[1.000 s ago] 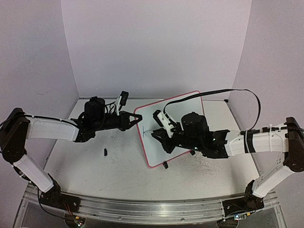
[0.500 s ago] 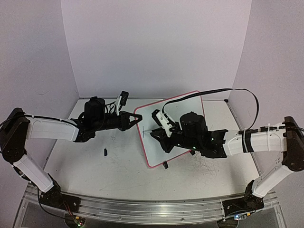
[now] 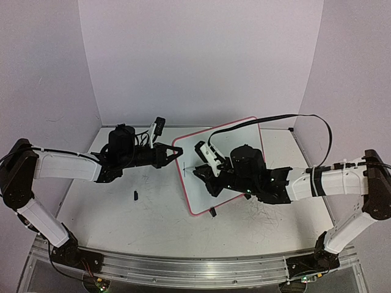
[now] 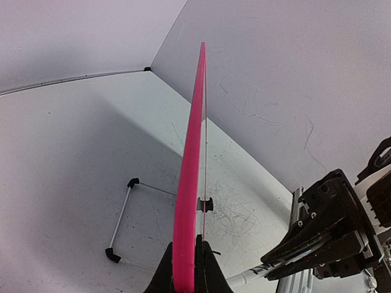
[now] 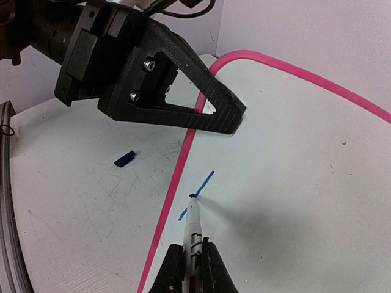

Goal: Write a sentence on the whiteboard

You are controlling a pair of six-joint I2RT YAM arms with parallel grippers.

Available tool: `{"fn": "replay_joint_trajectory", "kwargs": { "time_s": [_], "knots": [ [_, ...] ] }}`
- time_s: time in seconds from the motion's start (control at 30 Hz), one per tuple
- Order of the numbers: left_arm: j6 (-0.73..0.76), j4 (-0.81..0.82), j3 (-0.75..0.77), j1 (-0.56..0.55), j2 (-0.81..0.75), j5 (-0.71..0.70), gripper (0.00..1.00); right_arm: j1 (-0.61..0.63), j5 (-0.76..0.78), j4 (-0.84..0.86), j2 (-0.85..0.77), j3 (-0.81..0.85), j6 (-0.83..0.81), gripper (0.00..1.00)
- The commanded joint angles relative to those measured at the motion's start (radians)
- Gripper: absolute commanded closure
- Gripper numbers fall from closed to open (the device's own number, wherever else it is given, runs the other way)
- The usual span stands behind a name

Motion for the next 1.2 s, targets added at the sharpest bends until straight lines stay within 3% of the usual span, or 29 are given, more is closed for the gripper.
{"fn": "replay_joint_trajectory", "kwargs": {
  "time_s": [0.0, 1.0, 1.17],
  "knots": [
    [0.094, -0.004, -0.016, 0.008, -0.019, -0.054, 1.00, 0.000, 0.053, 0.033, 0.006, 0.024, 0.009, 1.00],
    [0.095, -0.009, -0.016, 0.007, -0.020, -0.055, 1.00, -0.034, 0.081, 0.031, -0.045, -0.027, 0.032, 1.00],
    [0.095, -0.010, -0.015, 0.008, -0.020, -0.055, 1.00, -0.034, 0.018, 0.033, -0.076, -0.024, 0.031, 1.00]
  ]
}}
